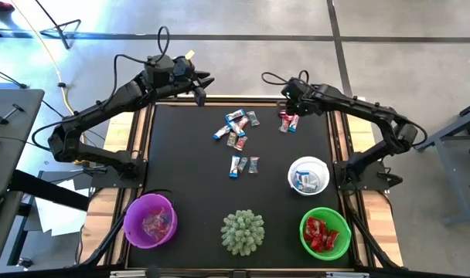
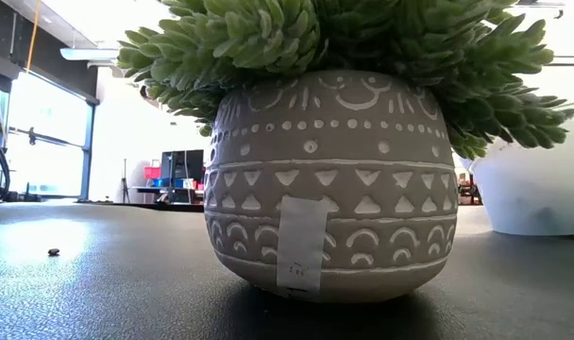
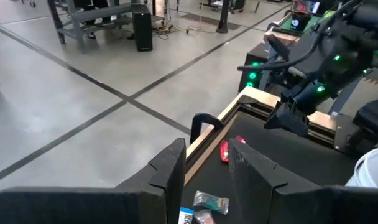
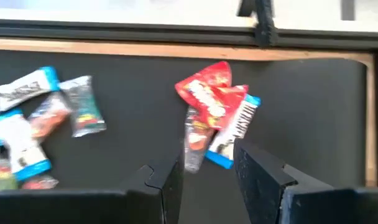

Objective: Sort candy
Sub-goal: Put the red candy wrapper into the green bucket

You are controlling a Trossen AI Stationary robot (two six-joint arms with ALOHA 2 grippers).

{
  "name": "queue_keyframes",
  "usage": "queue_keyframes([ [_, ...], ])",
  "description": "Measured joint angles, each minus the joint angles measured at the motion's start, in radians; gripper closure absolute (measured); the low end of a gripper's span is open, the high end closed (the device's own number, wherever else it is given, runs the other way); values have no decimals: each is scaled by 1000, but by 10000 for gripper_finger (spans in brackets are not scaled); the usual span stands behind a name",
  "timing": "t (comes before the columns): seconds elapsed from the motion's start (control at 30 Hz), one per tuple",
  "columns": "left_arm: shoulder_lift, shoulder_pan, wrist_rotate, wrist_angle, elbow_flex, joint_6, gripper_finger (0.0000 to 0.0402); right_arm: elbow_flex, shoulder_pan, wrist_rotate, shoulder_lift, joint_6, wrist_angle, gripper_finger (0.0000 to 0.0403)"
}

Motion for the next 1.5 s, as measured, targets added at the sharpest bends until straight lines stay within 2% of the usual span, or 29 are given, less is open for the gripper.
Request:
queue_keyframes([
  [0.23, 0, 33, 0, 1, 0, 33, 296, -12, -23, -1, 52, -8, 39, 269],
  [0.47, 0, 52, -33, 7, 0, -21, 296, -12, -29, -43, 183, -40, 81, 269],
  [0.77, 0, 51, -57, 8, 0, -26, 296, -12, -36, -44, 309, -53, 157, 269],
  [0.87, 0, 51, -76, 8, 0, -26, 296, -12, -36, -33, 322, -52, 185, 269],
  [1.03, 0, 55, -90, 8, 0, -1, 296, -12, -36, 90, 324, -30, 212, 269],
  [1.13, 0, 56, -90, 8, 0, 10, 296, -12, -37, 124, 324, -27, 216, 269],
  [1.3, 0, 55, -90, 8, 0, 44, 296, -12, -61, 110, 324, -26, 212, 269],
  [1.4, 0, 55, -90, 8, 0, 44, 296, -12, -89, 49, 324, -26, 208, 269],
  [1.5, 0, 55, -90, 7, 0, 44, 296, -12, -106, 33, 324, -26, 208, 269],
])
